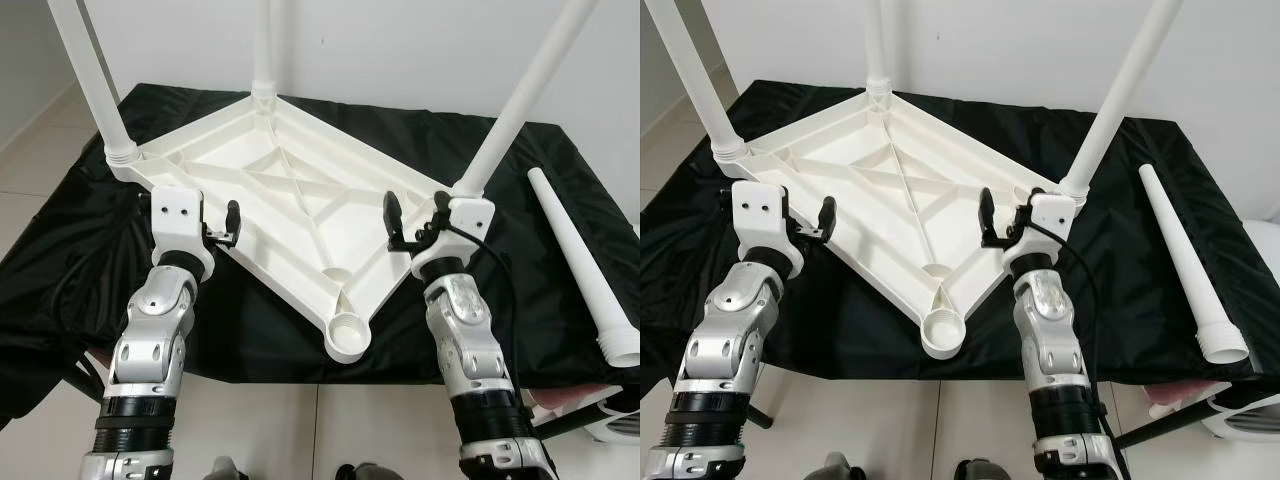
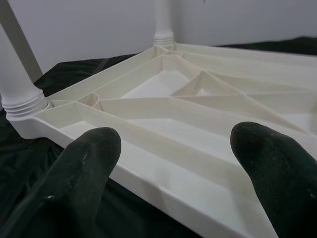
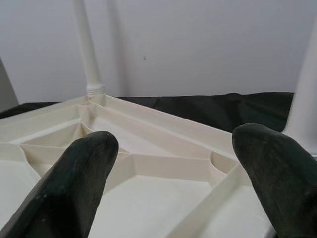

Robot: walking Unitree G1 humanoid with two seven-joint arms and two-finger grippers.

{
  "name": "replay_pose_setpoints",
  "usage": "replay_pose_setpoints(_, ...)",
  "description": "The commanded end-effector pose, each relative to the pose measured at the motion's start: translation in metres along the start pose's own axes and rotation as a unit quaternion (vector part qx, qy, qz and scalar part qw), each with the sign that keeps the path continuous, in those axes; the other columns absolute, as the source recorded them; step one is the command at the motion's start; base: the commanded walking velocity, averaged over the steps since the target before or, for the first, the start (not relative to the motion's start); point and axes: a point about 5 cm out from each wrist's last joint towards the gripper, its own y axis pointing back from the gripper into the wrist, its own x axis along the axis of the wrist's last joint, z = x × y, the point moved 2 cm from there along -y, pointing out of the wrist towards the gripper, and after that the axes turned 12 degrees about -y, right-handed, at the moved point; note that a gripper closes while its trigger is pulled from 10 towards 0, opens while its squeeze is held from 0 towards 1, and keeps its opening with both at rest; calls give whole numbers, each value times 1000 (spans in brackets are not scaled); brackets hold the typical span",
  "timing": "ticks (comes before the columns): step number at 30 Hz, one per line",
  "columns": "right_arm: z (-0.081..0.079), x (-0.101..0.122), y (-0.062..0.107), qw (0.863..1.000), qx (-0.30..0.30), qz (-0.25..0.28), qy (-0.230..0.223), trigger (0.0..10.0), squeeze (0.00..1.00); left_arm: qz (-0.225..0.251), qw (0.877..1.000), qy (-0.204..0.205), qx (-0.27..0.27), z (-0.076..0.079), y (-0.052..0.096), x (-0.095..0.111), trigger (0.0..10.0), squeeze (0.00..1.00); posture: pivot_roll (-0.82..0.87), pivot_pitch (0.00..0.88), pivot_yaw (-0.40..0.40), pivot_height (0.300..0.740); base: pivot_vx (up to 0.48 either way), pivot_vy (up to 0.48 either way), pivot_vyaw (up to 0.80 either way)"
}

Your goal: Building children table

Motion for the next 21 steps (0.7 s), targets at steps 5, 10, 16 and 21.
replay_pose_setpoints(5, 7, -11, 15, 999, -10, -7, 41, 10000, 0, -1, 997, -45, -60, 18, 7, -12, 10000, 0, -41, 42, 4, 740, 0, 0, 0)
replay_pose_setpoints(10, 14, -15, 28, 999, -26, -15, 41, 10000, 0, 13, 988, -99, -122, 28, 13, -16, 10000, 0, -52, 54, 11, 740, 0, 0, 0)
replay_pose_setpoints(16, 17, -18, 38, 998, -34, -21, 50, 10000, 0, 2, 979, -134, -156, 34, 17, -27, 10000, 0, -64, 64, 13, 740, 0, 0, 0)
replay_pose_setpoints(21, 21, -19, 47, 996, -53, -26, 60, 10000, 0, -13, 976, -146, -160, 35, 18, -33, 10000, 0, -66, 68, 10, 740, 0, 0, 0)
